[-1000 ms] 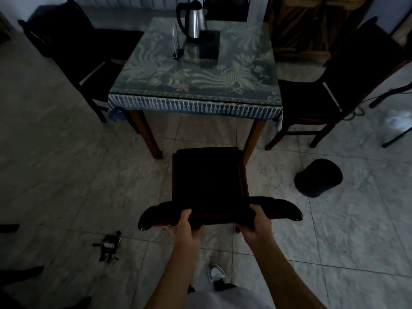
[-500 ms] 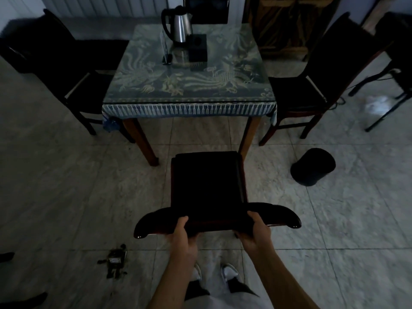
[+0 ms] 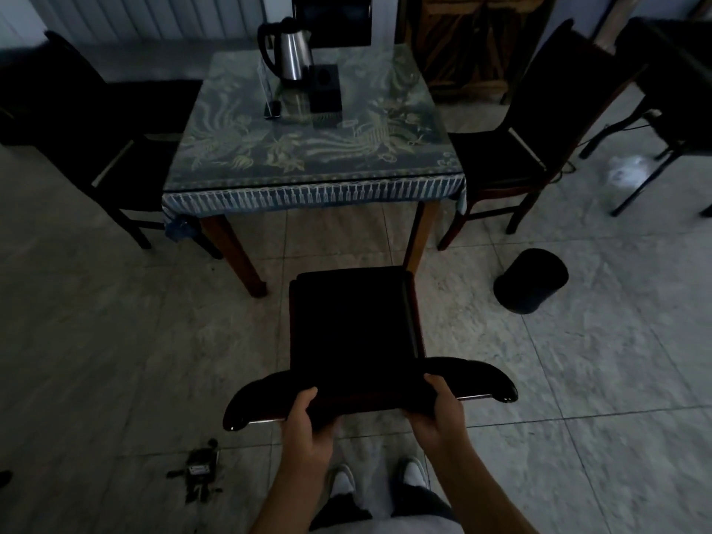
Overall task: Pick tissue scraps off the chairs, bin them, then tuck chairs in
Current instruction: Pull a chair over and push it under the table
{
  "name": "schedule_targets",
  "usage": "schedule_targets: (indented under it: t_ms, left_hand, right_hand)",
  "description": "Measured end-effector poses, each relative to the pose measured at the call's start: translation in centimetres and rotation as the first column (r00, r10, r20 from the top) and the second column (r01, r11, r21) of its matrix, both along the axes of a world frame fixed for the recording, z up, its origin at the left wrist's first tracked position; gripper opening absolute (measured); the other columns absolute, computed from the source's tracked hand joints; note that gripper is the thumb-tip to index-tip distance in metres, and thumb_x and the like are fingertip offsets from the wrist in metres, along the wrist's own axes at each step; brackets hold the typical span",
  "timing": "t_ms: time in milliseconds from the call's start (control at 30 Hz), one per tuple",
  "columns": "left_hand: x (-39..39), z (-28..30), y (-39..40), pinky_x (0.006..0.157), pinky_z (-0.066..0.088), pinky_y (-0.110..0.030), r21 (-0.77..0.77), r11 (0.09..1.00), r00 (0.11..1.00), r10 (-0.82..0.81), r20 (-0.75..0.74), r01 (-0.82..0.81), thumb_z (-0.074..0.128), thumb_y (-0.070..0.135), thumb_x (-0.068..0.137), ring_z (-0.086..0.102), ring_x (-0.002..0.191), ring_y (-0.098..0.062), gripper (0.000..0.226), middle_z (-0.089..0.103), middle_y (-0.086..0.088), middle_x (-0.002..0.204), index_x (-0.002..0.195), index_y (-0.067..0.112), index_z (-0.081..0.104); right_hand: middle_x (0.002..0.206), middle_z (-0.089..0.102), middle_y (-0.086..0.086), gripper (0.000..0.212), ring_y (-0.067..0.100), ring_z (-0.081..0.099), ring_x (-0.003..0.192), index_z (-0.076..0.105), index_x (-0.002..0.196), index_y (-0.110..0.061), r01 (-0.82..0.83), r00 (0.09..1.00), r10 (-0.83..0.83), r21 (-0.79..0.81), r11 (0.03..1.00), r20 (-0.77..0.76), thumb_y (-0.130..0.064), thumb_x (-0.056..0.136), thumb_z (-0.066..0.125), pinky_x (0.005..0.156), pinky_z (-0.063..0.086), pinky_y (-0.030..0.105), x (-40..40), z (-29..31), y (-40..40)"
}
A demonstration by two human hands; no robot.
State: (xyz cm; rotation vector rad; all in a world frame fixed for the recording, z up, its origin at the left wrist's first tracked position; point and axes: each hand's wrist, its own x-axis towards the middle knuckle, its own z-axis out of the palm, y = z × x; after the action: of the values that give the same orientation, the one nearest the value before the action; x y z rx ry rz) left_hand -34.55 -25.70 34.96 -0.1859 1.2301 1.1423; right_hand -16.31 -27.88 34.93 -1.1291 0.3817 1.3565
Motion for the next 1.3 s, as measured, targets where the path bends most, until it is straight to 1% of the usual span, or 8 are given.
schedule_targets:
  t_ms: [200,400,600,700,800,900,1033,1300]
  left_hand:
    - [0.3,-0.4,0.8,0.054,0.057,-0.031,0.029,0.999,0.999,0.035,-0.009,-0.035,0.059,0.006,0.088,0.064,0.092,-0.025,0.043,0.065,-0.011,0.105,0.132,0.009,0.055]
    - [-0.3,-0.7,1.8,0.060,0.054,-0.035,-0.004,1.000,0.999,-0.018,-0.030,0.018,0.061,0.010,0.090,0.067,0.087,-0.024,0.016,0.071,-0.009,0.095,0.105,0.011,0.066]
    - [-0.4,-1.0,4.6,0.066,0.057,-0.038,0.028,1.000,0.999,0.011,-0.031,-0.010,0.061,0.009,0.089,0.063,0.100,-0.027,0.034,0.065,-0.013,0.115,0.123,0.011,0.060]
    - [-0.7,-1.0,6.2,0.068,0.053,-0.037,0.012,1.000,0.999,-0.013,-0.031,0.013,0.064,0.012,0.088,0.065,0.099,-0.026,0.024,0.068,-0.011,0.110,0.112,0.012,0.065]
    - [-1.1,-1.3,8.3,0.064,0.056,-0.035,0.039,0.999,1.000,0.008,-0.015,-0.008,0.063,0.010,0.089,0.066,0.094,-0.025,0.036,0.068,-0.011,0.109,0.125,0.010,0.061]
    - [-1.2,-1.3,10.6,0.071,0.054,-0.038,0.055,0.998,1.000,0.011,-0.019,-0.010,0.062,0.008,0.090,0.065,0.097,-0.027,0.045,0.066,-0.014,0.114,0.134,0.005,0.055]
    - [-1.8,-1.6,13.5,0.080,0.053,-0.043,0.029,1.000,1.000,0.004,-0.026,-0.003,0.067,0.009,0.086,0.061,0.113,-0.032,0.046,0.064,-0.015,0.124,0.131,0.009,0.058]
    - [-2.1,-2.0,19.9,0.072,0.056,-0.043,0.037,0.999,1.000,-0.011,-0.021,0.012,0.069,0.009,0.085,0.063,0.104,-0.028,0.024,0.066,-0.010,0.115,0.107,0.017,0.064]
  right_hand:
    - [0.097,0.067,0.019,0.020,0.032,0.065,0.087,0.063,0.107,-0.001,-0.002,0.999,0.002,0.019,1.000,-0.035,-0.005,0.087,0.061,0.076,0.054,0.045,0.5,-0.8,0.8]
    - [0.092,0.070,0.018,0.021,0.030,0.068,0.081,0.064,0.102,-0.002,0.003,0.999,-0.002,0.026,1.000,-0.045,-0.005,0.081,0.065,0.065,0.058,0.043,0.0,-1.0,1.7]
    - [0.087,0.073,0.015,0.012,0.027,0.071,0.076,0.067,0.098,-0.004,0.011,1.000,-0.012,0.038,0.999,0.011,-0.005,0.086,0.064,0.059,0.058,0.039,-0.1,-1.1,4.5]
    - [0.081,0.074,0.014,0.009,0.024,0.073,0.068,0.067,0.095,-0.003,0.019,1.000,-0.020,0.043,0.999,0.016,-0.005,0.087,0.063,0.053,0.057,0.035,-0.5,-1.1,6.1]
    - [0.080,0.074,0.013,0.012,0.024,0.073,0.068,0.065,0.099,-0.003,0.025,0.999,-0.028,0.069,0.997,0.031,-0.006,0.089,0.062,0.052,0.056,0.035,-1.0,-1.1,8.0]
    - [0.082,0.070,0.013,0.009,0.026,0.069,0.068,0.063,0.098,-0.006,0.009,0.996,-0.014,0.052,0.999,0.084,-0.007,0.089,0.061,0.047,0.053,0.033,-1.3,-0.9,10.3]
    - [0.089,0.066,0.015,0.014,0.028,0.065,0.074,0.059,0.104,-0.005,0.020,0.994,-0.026,0.057,0.998,0.109,-0.007,0.090,0.060,0.049,0.053,0.034,-1.8,-0.9,13.1]
    - [0.087,0.063,0.013,0.025,0.027,0.064,0.071,0.051,0.113,-0.006,0.015,0.993,-0.021,0.057,0.998,0.118,-0.009,0.090,0.061,0.047,0.051,0.033,-2.0,-1.0,18.9]
